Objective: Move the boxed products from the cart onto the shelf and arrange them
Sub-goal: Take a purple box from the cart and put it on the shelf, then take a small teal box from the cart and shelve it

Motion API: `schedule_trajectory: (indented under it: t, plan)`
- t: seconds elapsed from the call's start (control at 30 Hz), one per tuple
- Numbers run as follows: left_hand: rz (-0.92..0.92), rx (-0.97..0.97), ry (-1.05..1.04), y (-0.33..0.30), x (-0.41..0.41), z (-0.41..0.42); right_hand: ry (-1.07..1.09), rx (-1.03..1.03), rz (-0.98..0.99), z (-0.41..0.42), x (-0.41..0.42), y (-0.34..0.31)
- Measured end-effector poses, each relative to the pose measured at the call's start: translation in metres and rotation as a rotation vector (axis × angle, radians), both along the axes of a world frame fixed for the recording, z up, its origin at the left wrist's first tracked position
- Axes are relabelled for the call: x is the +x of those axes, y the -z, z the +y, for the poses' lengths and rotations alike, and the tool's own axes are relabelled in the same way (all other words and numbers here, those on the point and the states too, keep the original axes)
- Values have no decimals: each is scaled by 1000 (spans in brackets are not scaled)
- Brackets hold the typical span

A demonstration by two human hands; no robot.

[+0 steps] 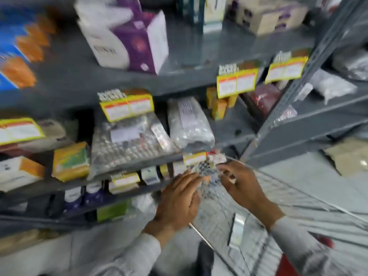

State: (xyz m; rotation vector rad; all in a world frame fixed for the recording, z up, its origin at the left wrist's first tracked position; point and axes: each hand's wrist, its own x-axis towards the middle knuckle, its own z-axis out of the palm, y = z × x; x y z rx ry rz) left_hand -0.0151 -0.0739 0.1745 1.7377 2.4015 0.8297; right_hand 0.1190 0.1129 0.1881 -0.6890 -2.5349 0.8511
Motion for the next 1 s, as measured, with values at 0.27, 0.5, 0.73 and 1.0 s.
schedule_trajectory:
  t: [0.27,0.5,0.73,1.0]
  plan:
    - [-222,-675,103,108,62,18,88,-655,-1044,7,109,169]
    - [-164,-744,59,143,79,28,517,-890,-1005,-13,164,280]
    - [-80,-699,54,152,76,25,751,-863,-689,-38,141,334]
    - [-117,-718,75,162,70,22,859,-763,-619,-43,126,372]
